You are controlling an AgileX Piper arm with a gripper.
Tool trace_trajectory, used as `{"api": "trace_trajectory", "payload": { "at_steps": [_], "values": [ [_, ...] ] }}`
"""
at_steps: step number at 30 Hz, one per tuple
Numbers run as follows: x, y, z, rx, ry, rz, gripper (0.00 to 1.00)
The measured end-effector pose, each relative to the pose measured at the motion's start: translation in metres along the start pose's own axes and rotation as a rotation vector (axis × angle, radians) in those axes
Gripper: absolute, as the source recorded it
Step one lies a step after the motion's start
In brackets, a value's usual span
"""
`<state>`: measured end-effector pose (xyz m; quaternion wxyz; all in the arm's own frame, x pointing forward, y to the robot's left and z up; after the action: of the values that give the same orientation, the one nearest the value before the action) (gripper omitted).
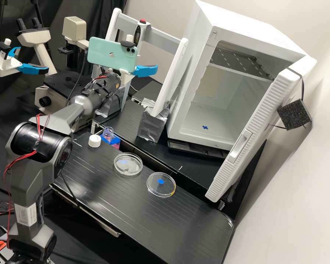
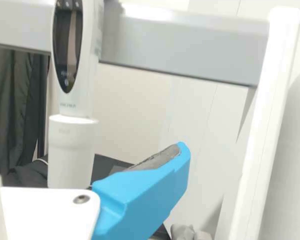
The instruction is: Use the pipette
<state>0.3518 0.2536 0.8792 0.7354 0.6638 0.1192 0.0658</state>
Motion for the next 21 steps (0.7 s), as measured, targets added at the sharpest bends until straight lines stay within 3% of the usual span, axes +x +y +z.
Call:
{"api": "trace_trajectory", "payload": {
  "at_steps": [7,21],
  "values": [
    [0.0002,0.0016,-0.0012,-0.001,0.003,0.005,0.0],
    [0.0028,0.0025,0.0003,0.031,-0.029,0.0,0.0]
  ]
}}
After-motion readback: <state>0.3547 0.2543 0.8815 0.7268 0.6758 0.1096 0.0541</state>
